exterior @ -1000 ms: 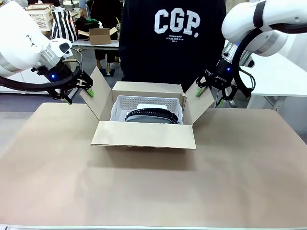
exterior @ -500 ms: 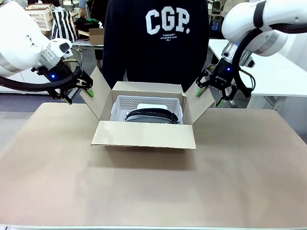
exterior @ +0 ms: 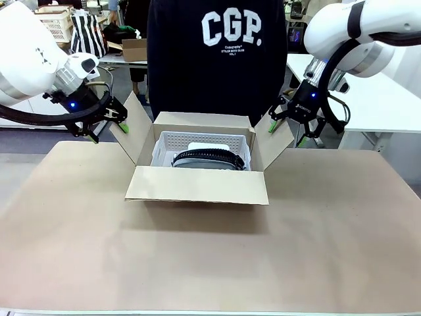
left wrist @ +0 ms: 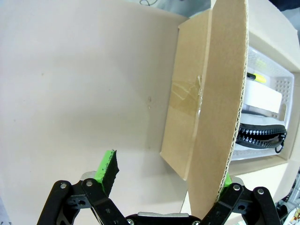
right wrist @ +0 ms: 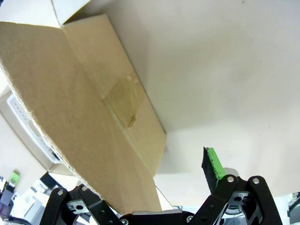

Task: Pack the gift set into the box.
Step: Lift both hands away from the flaps of the Package Box.

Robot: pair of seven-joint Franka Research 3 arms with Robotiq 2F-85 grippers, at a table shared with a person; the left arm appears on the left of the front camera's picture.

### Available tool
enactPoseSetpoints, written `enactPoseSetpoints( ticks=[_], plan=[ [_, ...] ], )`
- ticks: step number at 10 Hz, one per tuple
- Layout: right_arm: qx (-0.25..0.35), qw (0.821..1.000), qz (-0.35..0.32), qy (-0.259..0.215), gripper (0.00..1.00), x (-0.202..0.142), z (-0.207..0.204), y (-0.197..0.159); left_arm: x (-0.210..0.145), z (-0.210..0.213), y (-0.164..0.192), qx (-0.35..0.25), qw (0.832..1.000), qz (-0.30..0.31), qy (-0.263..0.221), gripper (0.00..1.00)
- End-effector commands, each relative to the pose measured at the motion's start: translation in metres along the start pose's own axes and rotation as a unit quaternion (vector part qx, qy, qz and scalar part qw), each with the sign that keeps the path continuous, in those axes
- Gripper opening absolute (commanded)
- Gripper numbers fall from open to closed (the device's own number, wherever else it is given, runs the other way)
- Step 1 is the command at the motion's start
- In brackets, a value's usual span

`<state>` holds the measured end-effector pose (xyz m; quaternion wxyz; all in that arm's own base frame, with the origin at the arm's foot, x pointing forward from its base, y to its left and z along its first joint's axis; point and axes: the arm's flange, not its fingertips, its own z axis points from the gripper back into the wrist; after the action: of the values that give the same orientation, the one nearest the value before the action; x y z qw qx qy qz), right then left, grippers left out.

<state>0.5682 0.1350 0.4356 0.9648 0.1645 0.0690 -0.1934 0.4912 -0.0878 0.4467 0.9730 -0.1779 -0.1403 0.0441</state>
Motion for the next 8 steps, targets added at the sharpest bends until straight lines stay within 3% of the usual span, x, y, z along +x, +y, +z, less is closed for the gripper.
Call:
enactPoseSetpoints(
  ticks=[1, 2, 3, 4, 5, 6, 7, 8],
  plan=[
    [0.0, 1.0, 0.0, 0.0, 1.0, 0.0, 0.0, 0.0, 0.0, 0.001, 0.0, 0.0, 1.0, 0.0, -0.005, 1.0],
    [0.031, 0.999, 0.026, 0.026, 1.0, -0.005, 0.004, -0.003, 0.0, 0.0, 0.0, 0.0, 1.0, 0.0, 0.0, 1.0],
    [0.102, 0.992, 0.062, 0.05, 1.0, -0.01, 0.015, -0.009, -0.002, 0.007, 0.001, -0.054, 0.998, -0.009, 0.018, 1.0],
    [0.188, 0.972, 0.117, 0.076, 1.0, -0.018, 0.027, -0.018, -0.004, 0.018, 0.004, -0.141, 0.989, -0.012, 0.037, 1.0],
    [0.277, 0.94, 0.178, 0.089, 1.0, -0.024, 0.037, -0.029, -0.004, 0.03, 0.011, -0.251, 0.966, -0.019, 0.063, 1.0],
    [0.34, 0.9, 0.251, 0.103, 1.0, -0.029, 0.043, -0.039, -0.004, 0.04, 0.022, -0.357, 0.929, -0.02, 0.101, 1.0],
    [0.364, 0.885, 0.274, 0.093, 1.0, -0.035, 0.049, -0.048, -0.002, 0.051, 0.035, -0.423, 0.897, 0.009, 0.129, 1.0],
    [0.395, 0.852, 0.33, 0.098, 1.0, -0.048, 0.057, -0.059, -0.004, 0.064, 0.049, -0.466, 0.874, 0.016, 0.134, 1.0]
  ],
)
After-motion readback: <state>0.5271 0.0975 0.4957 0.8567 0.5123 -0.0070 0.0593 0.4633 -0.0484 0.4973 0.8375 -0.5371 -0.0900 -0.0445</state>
